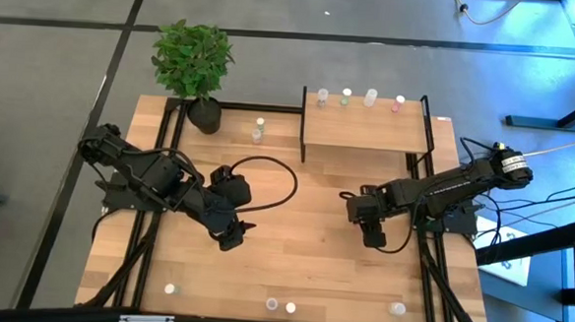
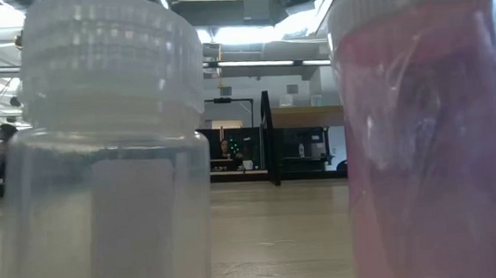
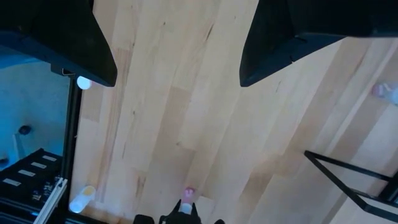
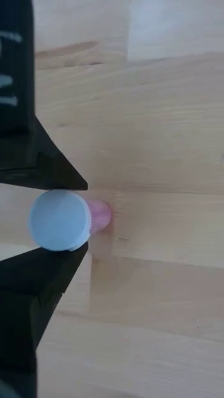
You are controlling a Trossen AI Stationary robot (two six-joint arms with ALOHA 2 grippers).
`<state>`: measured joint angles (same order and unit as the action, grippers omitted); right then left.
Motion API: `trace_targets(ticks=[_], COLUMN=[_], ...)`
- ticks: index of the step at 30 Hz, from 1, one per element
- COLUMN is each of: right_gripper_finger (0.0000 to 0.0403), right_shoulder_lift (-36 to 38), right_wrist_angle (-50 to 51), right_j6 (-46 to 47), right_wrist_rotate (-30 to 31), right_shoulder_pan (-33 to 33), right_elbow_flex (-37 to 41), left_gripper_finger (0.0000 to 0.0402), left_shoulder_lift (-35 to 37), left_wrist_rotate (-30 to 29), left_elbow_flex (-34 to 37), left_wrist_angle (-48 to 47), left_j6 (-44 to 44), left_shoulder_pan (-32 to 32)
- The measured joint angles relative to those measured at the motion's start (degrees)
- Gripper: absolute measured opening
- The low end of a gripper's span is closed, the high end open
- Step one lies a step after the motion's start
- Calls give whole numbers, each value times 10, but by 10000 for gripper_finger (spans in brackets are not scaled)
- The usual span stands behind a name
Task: Pick and place medicine bottles onto shelf by color
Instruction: Put the top pink pill bottle aligned with the other pink bottle on the shelf
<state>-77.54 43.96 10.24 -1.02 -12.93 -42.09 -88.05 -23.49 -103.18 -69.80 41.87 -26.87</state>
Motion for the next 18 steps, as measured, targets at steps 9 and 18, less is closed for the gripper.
trace_targets(ticks=[9,18], right_gripper_finger=[116,115], right_shoulder_lift=[0,0], right_wrist_angle=[-7,-4], right_j6=[5,40], right_wrist_rotate=[-1,-1], right_shoulder_pan=[0,0], right_elbow_flex=[0,-12], left_gripper_finger=[334,334], left_shoulder_lift=[0,0], left_wrist_rotate=[6,6], left_elbow_flex=[0,0], left_wrist_angle=[0,0], left_j6=[0,0], left_shoulder_pan=[0,0])
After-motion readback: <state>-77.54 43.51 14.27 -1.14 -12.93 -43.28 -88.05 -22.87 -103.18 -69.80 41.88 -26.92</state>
